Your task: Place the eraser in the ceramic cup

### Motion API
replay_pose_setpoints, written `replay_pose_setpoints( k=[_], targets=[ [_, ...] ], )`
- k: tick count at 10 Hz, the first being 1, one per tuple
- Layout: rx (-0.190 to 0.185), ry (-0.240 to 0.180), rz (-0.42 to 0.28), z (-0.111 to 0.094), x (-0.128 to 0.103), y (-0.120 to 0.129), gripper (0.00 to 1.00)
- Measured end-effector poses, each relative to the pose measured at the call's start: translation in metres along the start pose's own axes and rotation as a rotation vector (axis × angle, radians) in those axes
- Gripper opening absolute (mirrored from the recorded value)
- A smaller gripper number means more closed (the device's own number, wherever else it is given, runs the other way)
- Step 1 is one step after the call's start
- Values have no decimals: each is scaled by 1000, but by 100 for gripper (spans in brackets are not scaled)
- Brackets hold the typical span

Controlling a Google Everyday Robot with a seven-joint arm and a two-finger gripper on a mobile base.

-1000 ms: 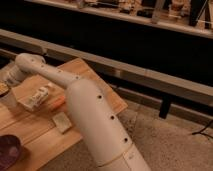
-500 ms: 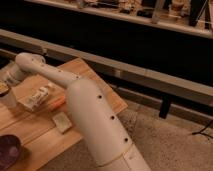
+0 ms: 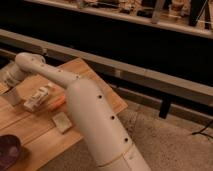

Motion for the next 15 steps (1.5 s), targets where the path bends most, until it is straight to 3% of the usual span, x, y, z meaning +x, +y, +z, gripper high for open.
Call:
replay_pose_setpoints(
  k=[11, 15],
  targets=[
    [17, 0, 3, -7, -5, -3, 80],
    [-8, 55, -24, -20, -18, -7, 80]
  ],
)
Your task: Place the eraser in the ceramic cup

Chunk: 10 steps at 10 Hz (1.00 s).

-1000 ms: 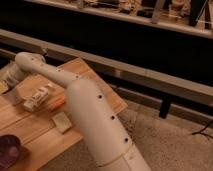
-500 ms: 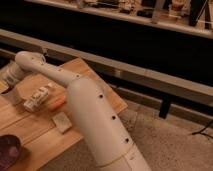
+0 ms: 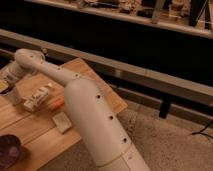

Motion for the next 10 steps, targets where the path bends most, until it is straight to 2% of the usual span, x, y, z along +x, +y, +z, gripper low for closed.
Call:
replay_pose_setpoints(
  k=[3, 4, 6, 10],
  targets=[
    [-7, 103, -24, -36, -36, 3, 80],
    [-5, 124, -25, -46, -44, 6, 80],
    [-1, 142, -27, -55, -51, 8, 80],
    [0, 143, -26, -55, -50, 8, 80]
  ],
)
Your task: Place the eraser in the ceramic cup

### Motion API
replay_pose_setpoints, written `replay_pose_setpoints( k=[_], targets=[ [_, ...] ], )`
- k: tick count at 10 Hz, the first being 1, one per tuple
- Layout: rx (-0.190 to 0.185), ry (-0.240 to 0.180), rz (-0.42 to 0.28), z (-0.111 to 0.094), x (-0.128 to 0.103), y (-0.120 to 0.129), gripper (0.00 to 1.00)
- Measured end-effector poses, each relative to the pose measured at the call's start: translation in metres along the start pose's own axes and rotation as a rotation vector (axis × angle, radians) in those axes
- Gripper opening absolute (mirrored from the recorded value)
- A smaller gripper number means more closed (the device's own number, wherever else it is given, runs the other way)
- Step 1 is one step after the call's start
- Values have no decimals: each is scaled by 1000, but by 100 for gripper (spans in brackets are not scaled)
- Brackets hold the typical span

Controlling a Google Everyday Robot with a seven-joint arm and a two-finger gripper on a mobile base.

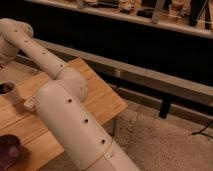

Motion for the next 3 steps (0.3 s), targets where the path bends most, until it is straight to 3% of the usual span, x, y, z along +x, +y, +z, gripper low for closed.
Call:
replay_pose_setpoints(
  k=[3],
  targets=[
    [1, 1, 0, 0, 0, -1, 80]
  ],
)
